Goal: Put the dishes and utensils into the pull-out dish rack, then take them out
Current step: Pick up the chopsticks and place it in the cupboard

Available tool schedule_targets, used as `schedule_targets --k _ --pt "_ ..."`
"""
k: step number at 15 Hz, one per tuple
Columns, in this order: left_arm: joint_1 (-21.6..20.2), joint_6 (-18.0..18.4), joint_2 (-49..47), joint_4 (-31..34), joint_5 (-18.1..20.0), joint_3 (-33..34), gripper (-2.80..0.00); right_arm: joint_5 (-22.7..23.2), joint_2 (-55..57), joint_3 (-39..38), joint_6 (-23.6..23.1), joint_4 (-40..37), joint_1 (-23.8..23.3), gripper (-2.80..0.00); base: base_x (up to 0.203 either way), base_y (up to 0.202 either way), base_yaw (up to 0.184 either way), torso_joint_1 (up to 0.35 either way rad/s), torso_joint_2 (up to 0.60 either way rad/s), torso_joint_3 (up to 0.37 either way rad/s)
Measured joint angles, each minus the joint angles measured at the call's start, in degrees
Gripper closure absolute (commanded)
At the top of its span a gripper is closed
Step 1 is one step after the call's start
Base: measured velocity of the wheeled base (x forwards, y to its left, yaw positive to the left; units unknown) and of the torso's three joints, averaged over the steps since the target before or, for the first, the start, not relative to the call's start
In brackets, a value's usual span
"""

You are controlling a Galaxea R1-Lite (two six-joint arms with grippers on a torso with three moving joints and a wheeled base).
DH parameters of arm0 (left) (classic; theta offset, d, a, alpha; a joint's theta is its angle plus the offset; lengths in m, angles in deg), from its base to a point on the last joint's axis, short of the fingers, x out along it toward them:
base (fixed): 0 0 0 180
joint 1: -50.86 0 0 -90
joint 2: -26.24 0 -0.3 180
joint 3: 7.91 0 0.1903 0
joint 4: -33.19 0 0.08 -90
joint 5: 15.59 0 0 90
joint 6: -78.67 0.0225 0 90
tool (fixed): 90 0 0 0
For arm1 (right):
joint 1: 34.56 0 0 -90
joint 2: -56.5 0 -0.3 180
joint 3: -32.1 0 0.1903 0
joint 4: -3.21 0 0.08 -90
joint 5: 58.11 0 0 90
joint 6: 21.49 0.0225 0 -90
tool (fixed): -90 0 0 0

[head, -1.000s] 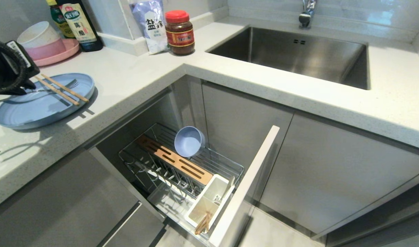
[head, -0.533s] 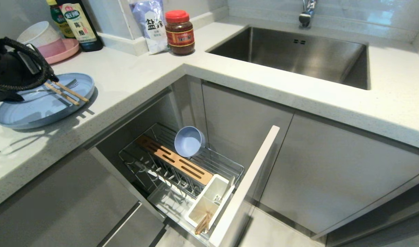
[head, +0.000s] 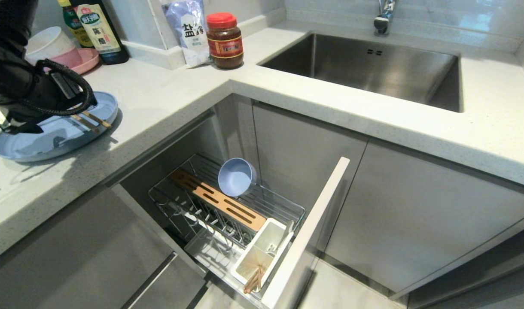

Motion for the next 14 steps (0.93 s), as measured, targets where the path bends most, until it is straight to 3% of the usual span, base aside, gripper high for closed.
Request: schedule_targets --k 14 --pt "-0.42 0.09 -2.37 -0.71 0.01 0.02 -2.8 -0.02 0.0 0.0 0.0 0.0 0.0 0.0 0.0 0.0 0.0 0.0 0.0 0.0"
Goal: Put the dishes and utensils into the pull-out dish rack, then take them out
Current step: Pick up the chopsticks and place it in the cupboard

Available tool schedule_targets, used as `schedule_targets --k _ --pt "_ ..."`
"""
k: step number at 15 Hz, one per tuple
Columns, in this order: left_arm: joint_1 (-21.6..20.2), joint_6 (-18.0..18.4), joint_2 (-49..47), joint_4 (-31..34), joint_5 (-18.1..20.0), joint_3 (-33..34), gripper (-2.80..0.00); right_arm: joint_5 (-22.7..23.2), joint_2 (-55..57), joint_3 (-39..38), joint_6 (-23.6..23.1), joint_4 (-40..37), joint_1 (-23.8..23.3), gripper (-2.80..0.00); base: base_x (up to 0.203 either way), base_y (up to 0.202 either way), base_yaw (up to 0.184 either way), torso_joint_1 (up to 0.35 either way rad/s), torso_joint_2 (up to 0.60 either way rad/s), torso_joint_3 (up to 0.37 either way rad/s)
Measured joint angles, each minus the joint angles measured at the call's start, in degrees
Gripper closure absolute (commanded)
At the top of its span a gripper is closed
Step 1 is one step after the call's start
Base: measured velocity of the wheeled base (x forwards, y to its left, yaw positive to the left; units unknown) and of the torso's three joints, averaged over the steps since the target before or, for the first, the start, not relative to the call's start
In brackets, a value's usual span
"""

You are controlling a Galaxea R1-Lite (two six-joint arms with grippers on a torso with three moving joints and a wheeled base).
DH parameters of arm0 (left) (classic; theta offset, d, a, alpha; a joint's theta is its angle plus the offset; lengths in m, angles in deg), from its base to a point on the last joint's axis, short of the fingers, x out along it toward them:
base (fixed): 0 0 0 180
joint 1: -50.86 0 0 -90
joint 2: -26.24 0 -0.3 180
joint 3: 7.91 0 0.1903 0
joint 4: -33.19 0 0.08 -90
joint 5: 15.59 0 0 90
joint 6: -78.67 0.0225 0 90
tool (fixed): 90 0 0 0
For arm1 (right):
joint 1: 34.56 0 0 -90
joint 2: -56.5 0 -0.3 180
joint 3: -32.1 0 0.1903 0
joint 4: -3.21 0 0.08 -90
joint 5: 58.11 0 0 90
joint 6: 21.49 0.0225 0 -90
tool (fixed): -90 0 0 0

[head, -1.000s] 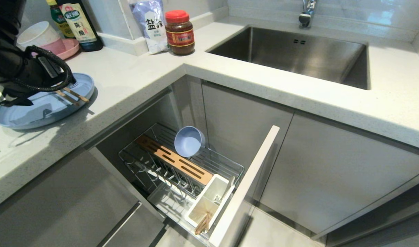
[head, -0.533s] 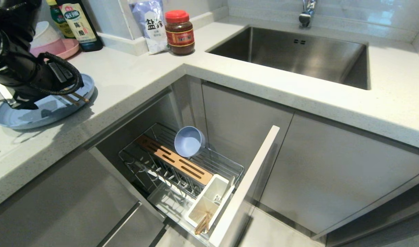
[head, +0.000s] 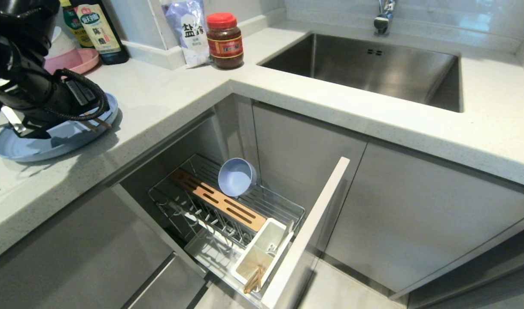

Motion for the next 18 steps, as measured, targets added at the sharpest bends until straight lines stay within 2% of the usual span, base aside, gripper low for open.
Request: schedule_targets --k 1,18 --pt "0.0 0.0 -0.02 0.0 0.0 0.02 0.0 0.02 0.0 0.0 -0.02 0.0 0.0 0.0 0.0 0.0 0.0 0.0 0.0 0.0" --pt "0.11 0.0 1.0 -0.04 0.07 0.06 0.0 0.02 0.0 0.0 -0.02 0.0 0.0 0.0 0.0 0.0 0.0 0.0 0.0 0.0"
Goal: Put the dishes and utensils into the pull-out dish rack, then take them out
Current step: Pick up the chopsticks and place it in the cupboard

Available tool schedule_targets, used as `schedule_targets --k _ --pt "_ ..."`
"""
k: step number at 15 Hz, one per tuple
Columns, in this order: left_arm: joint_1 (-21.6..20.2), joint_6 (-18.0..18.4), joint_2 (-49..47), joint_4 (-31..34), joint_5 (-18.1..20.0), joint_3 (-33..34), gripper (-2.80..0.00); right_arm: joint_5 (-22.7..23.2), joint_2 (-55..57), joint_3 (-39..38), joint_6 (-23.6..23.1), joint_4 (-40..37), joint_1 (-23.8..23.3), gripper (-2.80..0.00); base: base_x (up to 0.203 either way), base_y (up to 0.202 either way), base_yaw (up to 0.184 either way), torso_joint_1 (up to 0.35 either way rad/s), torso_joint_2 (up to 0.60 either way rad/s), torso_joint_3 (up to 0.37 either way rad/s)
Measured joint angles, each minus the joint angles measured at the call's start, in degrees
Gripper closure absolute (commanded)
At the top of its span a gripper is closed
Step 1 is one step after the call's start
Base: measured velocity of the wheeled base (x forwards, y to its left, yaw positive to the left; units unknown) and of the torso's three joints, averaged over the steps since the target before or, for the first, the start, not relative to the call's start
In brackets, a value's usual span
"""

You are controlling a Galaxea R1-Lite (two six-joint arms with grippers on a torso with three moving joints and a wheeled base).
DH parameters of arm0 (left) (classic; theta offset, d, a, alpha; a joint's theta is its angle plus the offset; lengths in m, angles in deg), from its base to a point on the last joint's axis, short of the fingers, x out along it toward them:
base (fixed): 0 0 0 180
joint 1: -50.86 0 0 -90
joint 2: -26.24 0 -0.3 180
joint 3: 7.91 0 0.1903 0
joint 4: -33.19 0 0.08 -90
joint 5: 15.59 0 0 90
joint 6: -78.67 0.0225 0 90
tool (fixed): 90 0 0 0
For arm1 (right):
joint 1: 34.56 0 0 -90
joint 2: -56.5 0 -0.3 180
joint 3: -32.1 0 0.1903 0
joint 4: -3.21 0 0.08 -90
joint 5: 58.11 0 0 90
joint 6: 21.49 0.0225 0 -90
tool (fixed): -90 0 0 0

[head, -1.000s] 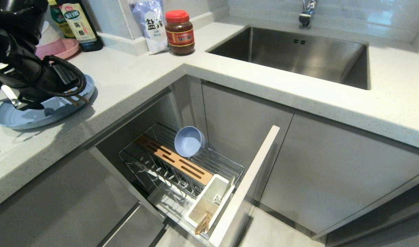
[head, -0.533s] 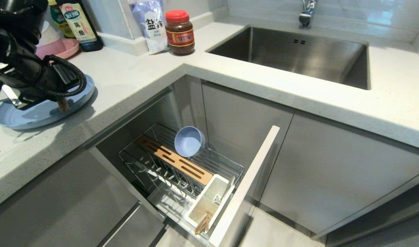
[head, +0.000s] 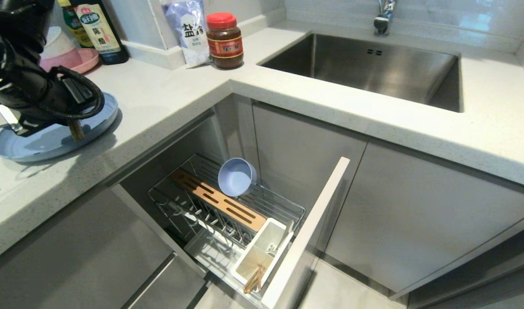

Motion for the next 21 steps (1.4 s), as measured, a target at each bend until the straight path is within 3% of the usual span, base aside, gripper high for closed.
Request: schedule_targets --k 6,9,15,19,21 --pt "0.19 -0.17 6.76 -1.28 0.6 -0.09 0.0 -0.02 0.0 0.0 0.02 0.0 0.0 0.0 0.0 0.0 0.0 0.0 0.0 0.0" --pt "2.59 -1.42 10.2 -1.54 5.08 -0.13 0.0 -0.02 0.0 0.0 0.02 0.0 0.0 0.0 0.0 0.0 0.0 0.0 0.0 0.0" --pt "13.81 -2.62 15.92 5.01 20.93 0.85 0.0 -0.02 0.0 0.0 0.02 0.0 0.0 0.0 0.0 0.0 0.0 0.0 0.0 0.0" --pt "23.61 -1.23 17.69 8.66 24.12 5.42 0.0 -0.02 0.0 0.0 0.02 0.0 0.0 0.0 0.0 0.0 0.0 0.0 0.0 0.0" --pt "27.62 2.02 17.83 8.8 24.21 9.72 0.0 -0.02 0.0 0.0 0.02 0.0 0.0 0.0 0.0 0.0 0.0 0.0 0.0 0.0"
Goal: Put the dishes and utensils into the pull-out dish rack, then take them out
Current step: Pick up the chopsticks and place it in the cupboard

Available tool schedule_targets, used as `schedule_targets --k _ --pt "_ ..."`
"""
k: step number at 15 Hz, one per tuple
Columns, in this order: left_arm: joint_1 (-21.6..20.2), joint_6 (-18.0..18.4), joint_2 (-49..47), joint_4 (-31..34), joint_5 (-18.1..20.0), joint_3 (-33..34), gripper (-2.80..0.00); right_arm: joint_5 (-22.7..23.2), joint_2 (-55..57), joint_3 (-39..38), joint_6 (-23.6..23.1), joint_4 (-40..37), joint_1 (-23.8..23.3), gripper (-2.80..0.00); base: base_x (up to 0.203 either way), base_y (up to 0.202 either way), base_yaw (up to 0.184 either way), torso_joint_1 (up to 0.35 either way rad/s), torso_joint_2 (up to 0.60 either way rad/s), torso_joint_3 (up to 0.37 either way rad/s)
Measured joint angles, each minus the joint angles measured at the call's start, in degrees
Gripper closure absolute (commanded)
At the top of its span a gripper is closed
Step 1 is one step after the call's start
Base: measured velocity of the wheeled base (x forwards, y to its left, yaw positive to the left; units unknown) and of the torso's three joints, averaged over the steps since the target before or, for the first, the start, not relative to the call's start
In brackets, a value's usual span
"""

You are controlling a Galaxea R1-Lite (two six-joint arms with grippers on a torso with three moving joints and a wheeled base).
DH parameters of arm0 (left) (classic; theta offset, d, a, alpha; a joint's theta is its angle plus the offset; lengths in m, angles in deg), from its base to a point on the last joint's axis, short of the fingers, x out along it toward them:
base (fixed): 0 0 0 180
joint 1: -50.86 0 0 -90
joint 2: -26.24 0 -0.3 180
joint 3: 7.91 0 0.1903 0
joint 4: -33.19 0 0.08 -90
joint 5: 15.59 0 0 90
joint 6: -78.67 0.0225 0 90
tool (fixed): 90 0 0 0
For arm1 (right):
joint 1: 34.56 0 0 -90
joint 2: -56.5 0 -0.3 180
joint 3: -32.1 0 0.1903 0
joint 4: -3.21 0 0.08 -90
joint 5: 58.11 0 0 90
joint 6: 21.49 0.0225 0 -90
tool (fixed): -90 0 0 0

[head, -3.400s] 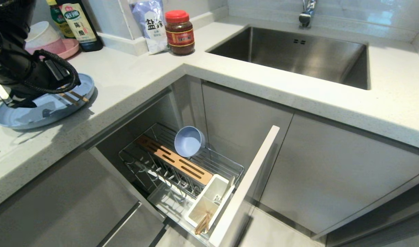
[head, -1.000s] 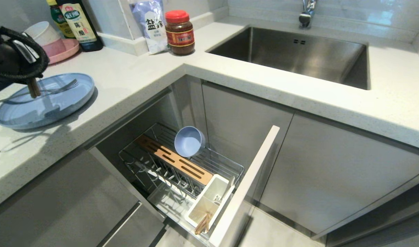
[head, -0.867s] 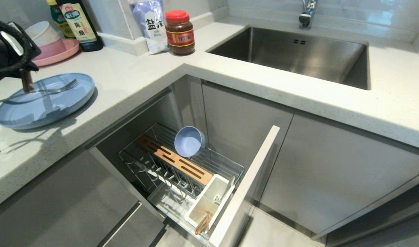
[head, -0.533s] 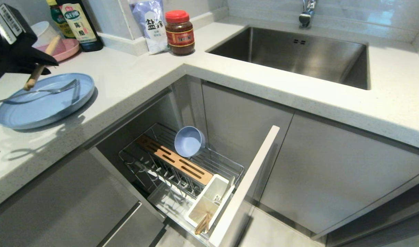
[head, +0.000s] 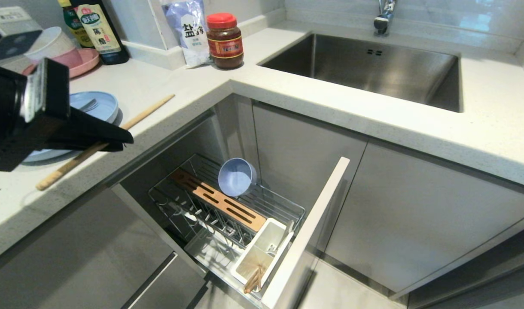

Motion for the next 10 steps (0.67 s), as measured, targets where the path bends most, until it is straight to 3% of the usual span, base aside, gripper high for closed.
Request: schedule_targets --k 4,8,10 --pt "3.15 6.5 -0.38 0.36 -0.12 5.04 0.0 0.02 0.0 0.0 0.0 0.0 0.0 0.0 0.0 0.0 0.0 0.0 0.0 0.0" --pt "3.47 14.26 -2.28 9.43 0.13 6.8 0.0 -0.01 0.0 0.0 0.0 -0.01 0.0 0.0 0.0 0.0 0.0 0.0 0.0 0.0" --pt "3.47 18.1 -3.07 10.67 0.18 8.52 0.0 0.01 0.0 0.0 0.0 0.0 0.0 0.0 0.0 0.0 0.0 0.0 0.0 0.0"
